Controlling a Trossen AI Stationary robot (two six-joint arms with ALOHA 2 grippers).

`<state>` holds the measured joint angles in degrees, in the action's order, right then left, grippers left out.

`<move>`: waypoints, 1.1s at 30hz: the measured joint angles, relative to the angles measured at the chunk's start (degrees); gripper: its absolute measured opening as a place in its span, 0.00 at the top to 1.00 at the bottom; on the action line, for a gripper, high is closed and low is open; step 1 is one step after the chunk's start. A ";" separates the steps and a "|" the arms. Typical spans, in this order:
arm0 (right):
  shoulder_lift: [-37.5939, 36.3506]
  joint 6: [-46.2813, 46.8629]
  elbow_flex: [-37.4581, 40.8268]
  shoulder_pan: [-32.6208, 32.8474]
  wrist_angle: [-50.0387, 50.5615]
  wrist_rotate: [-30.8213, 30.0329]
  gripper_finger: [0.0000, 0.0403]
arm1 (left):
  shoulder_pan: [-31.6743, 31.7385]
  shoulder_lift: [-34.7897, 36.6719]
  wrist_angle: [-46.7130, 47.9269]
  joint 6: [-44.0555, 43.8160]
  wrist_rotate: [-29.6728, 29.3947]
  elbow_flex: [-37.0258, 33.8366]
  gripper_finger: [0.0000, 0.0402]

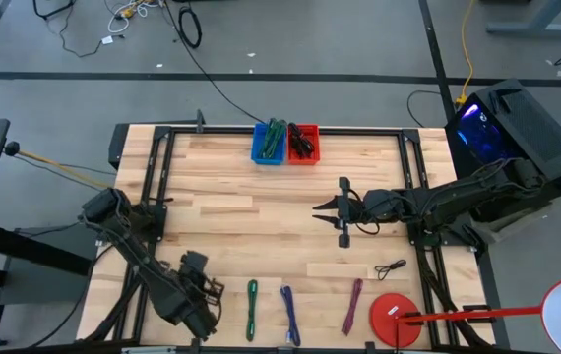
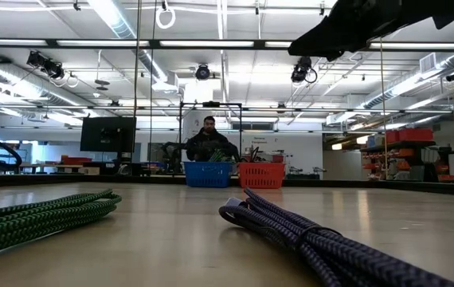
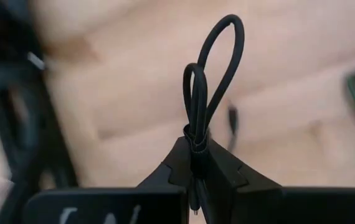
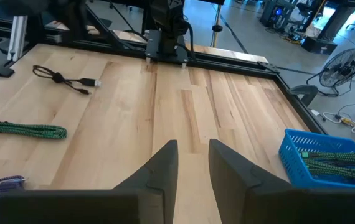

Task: Pick & Place USB Port
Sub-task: Put the black charger cable into the red bin

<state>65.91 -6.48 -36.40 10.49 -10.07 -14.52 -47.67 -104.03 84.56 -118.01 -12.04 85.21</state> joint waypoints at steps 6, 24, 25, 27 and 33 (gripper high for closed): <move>0.01 0.26 -0.01 -0.01 0.09 0.00 0.77 | 4.11 1.70 5.22 8.64 -15.53 2.23 0.94; 0.02 2.54 0.04 -0.66 -5.08 -5.88 0.77 | 25.64 16.17 -4.88 56.00 -41.00 1.25 0.94; 0.02 2.27 0.04 -0.96 -6.64 -4.83 0.77 | 26.49 17.04 -8.79 61.12 -41.95 1.25 0.94; 0.02 1.37 0.04 -1.72 -10.57 -2.33 0.77 | 28.35 18.61 -17.58 72.95 -42.04 1.25 0.94; 0.02 -1.56 0.04 -5.96 -22.35 -1.36 0.77 | 34.03 20.60 -45.64 105.25 -30.96 1.29 0.94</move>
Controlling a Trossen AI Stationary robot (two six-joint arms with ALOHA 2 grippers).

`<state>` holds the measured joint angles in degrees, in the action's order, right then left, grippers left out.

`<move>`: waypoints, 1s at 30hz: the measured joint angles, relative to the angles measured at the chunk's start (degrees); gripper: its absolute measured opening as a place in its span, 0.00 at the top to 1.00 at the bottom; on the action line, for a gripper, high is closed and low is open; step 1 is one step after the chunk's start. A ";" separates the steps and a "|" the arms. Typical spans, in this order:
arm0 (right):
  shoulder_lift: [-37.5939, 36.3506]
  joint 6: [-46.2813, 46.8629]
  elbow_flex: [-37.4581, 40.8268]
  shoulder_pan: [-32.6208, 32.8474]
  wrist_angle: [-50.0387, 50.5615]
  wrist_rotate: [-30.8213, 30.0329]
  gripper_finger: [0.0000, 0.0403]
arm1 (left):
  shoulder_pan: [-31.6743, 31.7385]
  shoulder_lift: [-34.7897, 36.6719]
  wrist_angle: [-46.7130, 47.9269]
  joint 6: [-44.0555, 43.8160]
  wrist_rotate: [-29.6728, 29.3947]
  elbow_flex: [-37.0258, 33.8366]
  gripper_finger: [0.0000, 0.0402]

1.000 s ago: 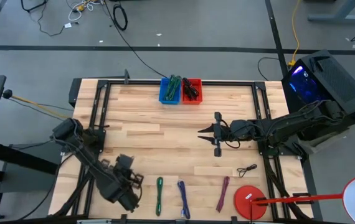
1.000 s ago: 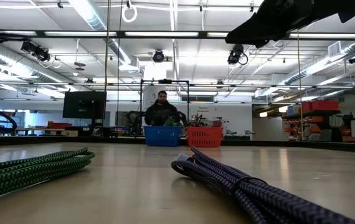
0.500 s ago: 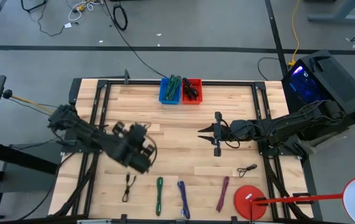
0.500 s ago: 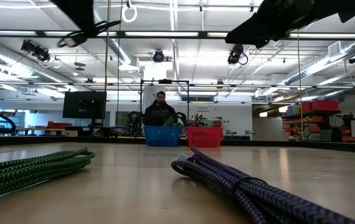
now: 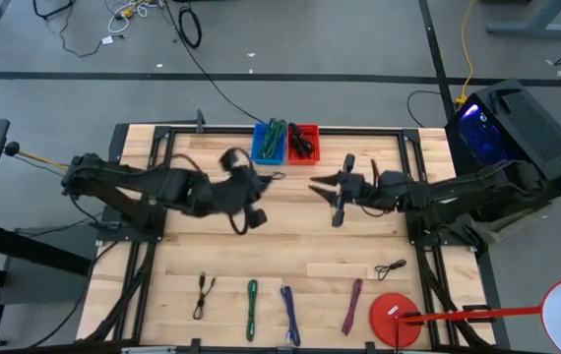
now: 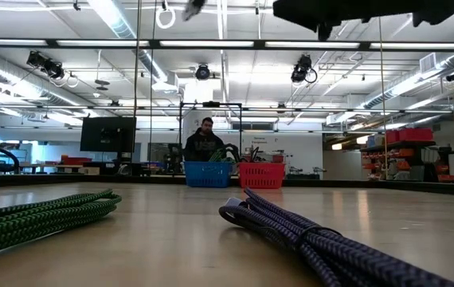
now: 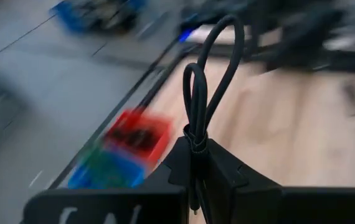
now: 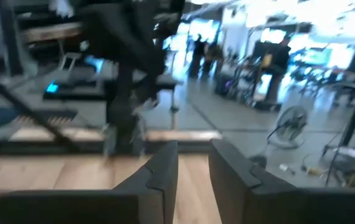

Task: Pick & Place USB Port
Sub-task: Put the black charger cable into the red bin

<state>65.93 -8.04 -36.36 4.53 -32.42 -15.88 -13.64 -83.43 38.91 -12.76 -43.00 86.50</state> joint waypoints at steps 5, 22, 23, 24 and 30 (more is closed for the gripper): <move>-0.02 0.09 0.00 -3.20 -4.38 2.69 0.77 | 3.74 -0.65 -12.42 12.30 13.70 0.05 0.94; -0.02 1.34 -0.02 -4.54 -12.45 12.70 0.77 | 10.18 -8.38 -22.29 16.49 23.57 -0.02 0.94; -0.02 1.34 -0.02 -4.54 -12.43 12.66 0.77 | 10.15 -8.51 -22.59 16.57 23.58 -0.02 0.94; -0.02 1.32 -0.02 -4.52 -12.36 12.63 0.77 | 10.15 -8.57 -22.69 16.73 23.58 -0.02 0.94; -0.04 1.15 -0.11 -4.52 -12.29 11.85 0.77 | 10.11 -8.57 -24.29 16.92 23.73 -0.04 0.94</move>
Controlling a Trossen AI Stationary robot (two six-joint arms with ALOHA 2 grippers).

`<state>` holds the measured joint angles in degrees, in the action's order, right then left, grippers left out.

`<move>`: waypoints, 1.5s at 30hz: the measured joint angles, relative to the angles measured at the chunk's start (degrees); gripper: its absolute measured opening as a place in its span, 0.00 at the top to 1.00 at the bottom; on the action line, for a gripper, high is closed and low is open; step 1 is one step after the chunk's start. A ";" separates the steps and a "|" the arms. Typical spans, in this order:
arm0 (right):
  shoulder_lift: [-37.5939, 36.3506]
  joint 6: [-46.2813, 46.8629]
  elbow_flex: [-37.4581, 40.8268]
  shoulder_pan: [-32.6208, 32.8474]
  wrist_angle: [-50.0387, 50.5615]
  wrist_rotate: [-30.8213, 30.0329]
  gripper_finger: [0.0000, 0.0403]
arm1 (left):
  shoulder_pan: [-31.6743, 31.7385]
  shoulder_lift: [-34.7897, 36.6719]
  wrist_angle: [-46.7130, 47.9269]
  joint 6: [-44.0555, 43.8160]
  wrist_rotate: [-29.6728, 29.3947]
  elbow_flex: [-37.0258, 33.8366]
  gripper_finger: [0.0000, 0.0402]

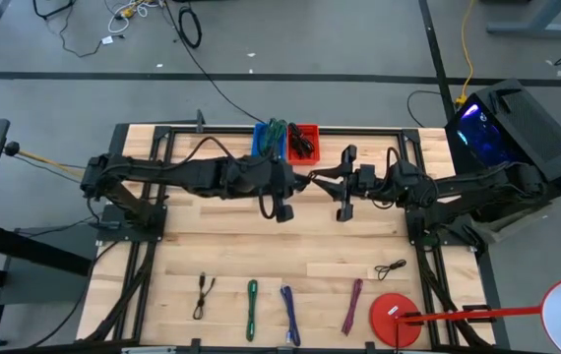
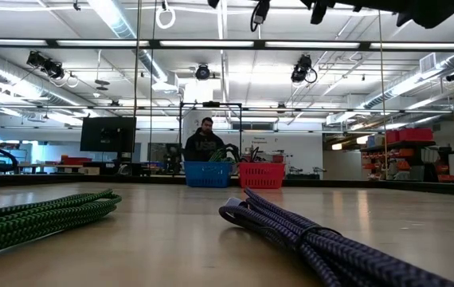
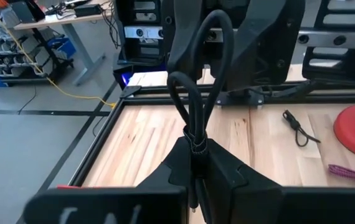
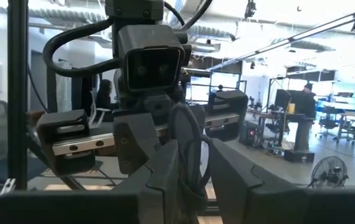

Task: Pick & Place USB Port
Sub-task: Put the black charger cable into the red bin

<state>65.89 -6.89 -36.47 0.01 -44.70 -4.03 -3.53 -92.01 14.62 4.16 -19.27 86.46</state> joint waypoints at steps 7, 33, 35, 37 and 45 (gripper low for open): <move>1.64 0.26 -0.09 0.00 0.03 -0.05 0.77 | 0.00 -0.04 -1.03 0.88 0.05 -0.11 0.94; 3.02 0.29 0.00 -1.35 0.58 -4.18 0.99 | 0.63 -0.13 -1.32 -0.46 -0.59 -0.11 0.85; 3.02 0.30 0.02 -1.96 0.94 -4.28 0.99 | 0.66 -0.13 -1.32 -0.42 -0.94 -0.04 0.82; 3.05 0.23 0.11 -2.90 1.10 -4.26 1.00 | 0.66 -0.07 -1.19 -0.41 -2.43 0.02 0.80; 1.03 0.25 0.24 -11.47 8.69 -7.01 1.00 | -0.03 2.01 2.56 -0.93 -5.96 0.31 0.73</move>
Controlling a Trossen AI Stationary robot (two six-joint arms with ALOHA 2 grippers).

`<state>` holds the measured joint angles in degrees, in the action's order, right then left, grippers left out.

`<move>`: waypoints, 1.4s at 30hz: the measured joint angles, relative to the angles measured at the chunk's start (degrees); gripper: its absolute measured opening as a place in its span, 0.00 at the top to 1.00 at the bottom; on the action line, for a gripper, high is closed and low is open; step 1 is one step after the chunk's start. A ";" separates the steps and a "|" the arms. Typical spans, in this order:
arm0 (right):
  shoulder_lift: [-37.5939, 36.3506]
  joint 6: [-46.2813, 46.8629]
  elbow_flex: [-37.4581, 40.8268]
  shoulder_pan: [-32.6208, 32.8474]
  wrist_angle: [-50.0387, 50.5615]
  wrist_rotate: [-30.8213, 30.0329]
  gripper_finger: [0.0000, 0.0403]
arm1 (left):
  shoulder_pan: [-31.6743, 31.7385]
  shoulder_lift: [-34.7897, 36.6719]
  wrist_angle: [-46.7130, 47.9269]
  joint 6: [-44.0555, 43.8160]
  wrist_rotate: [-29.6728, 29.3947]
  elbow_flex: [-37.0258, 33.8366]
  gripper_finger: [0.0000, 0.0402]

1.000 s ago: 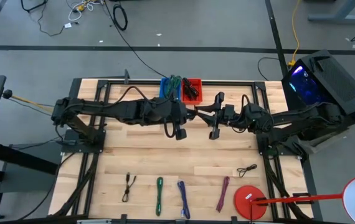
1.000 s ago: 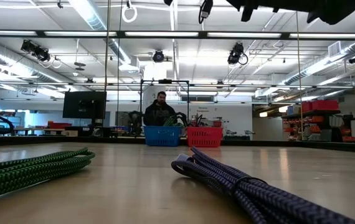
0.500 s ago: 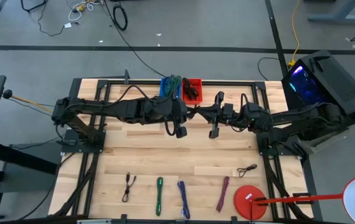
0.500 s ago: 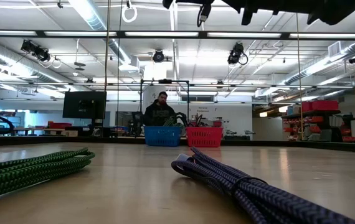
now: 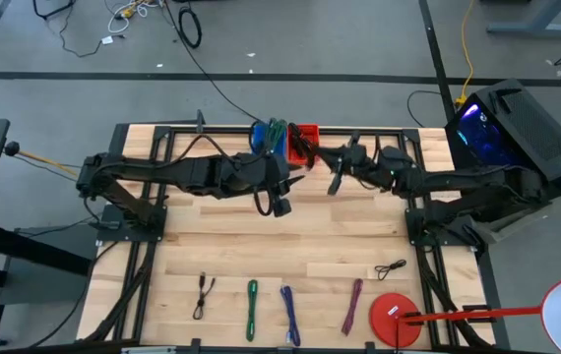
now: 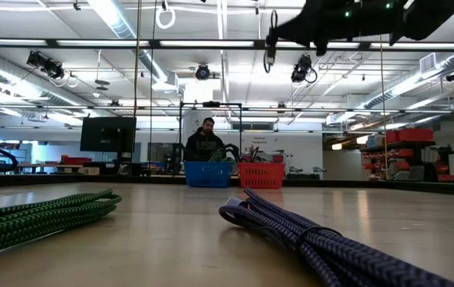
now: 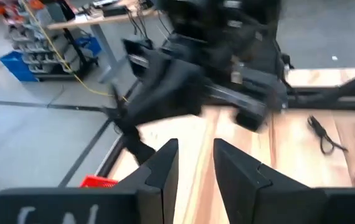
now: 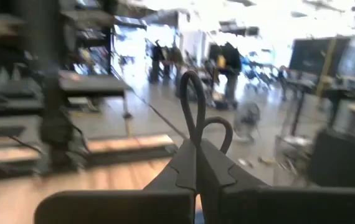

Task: Pick & Place USB Port
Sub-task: Put the black charger cable into the red bin

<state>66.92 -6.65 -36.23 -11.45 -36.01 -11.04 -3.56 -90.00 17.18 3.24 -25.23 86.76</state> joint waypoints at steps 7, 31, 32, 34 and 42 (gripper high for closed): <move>0.49 5.68 -0.06 -14.47 2.55 8.46 1.00 | -2.88 0.78 6.69 -2.58 -0.11 -0.12 0.72; 29.37 12.21 -12.42 -30.35 8.58 22.40 1.00 | -6.44 -4.41 14.16 -9.83 -0.49 -0.25 0.72; 29.51 12.21 -12.44 -30.62 9.75 22.39 1.00 | -6.44 -4.67 13.65 -9.77 -0.58 -0.17 0.72; 30.25 12.02 -12.44 -30.78 10.67 22.48 1.00 | -6.42 -4.96 14.53 -9.65 -0.92 -0.34 0.72; 30.30 12.00 -12.37 -30.74 13.19 22.01 1.00 | -6.38 -6.36 14.07 -9.56 -1.77 -0.24 0.72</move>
<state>97.22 5.35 -48.60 -42.19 -22.83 10.97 -9.93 -96.36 31.25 -6.33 -27.00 86.52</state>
